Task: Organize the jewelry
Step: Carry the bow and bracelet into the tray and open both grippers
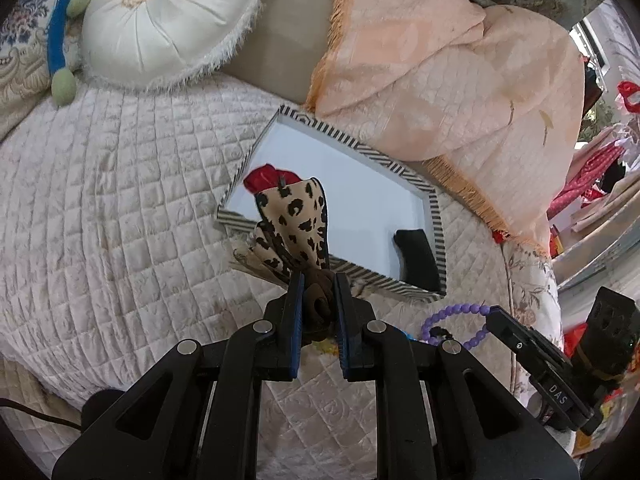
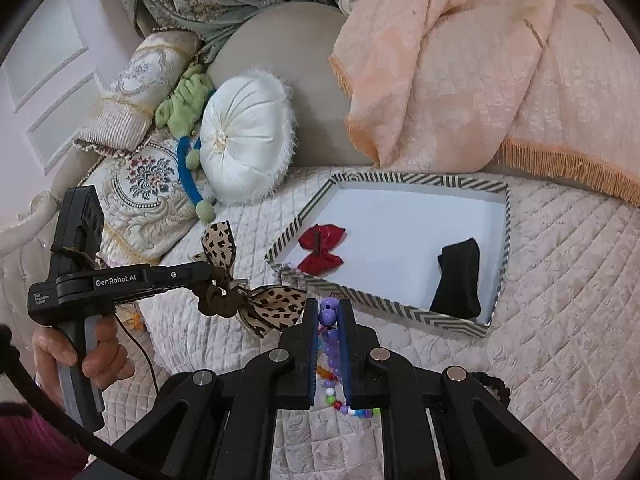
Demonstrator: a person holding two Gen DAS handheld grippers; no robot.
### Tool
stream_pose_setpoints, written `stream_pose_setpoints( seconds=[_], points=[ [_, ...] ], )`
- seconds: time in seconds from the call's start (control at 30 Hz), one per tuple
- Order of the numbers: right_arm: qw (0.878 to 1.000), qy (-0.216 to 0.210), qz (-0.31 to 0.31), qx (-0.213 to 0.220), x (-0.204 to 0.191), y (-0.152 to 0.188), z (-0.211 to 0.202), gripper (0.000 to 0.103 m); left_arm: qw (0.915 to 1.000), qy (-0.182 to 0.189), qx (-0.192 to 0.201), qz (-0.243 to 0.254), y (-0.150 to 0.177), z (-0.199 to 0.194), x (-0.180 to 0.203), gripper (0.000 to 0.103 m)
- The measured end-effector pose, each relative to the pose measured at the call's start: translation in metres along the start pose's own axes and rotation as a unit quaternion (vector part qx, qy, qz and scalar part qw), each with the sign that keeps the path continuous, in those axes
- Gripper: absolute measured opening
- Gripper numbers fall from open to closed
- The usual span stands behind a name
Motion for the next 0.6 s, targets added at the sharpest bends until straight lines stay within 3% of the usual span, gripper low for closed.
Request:
stream_pose_setpoints(
  seconds=[0.27,0.6],
  points=[
    [1.000,0.005,-0.005,0.005,-0.003,-0.013,0.001,0.009,0.9999,-0.007,0.008,0.012,-0.019,0.002,0.006,0.013],
    [1.000,0.026,0.003,-0.002,0.013,-0.038,0.033,0.009,0.9990,-0.033,-0.003,0.032,-0.047,0.043,0.011,0.013]
  ],
)
Point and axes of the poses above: each gripper's, at about its wrist camera, not at the fingertips, and z roughly the way its jaws point, x to its right, y to its underside, the point moved 8 cm from there along z, roughly the way its jaws point, and after that the axes turned 12 degrees about z, right-handed, at the moved point
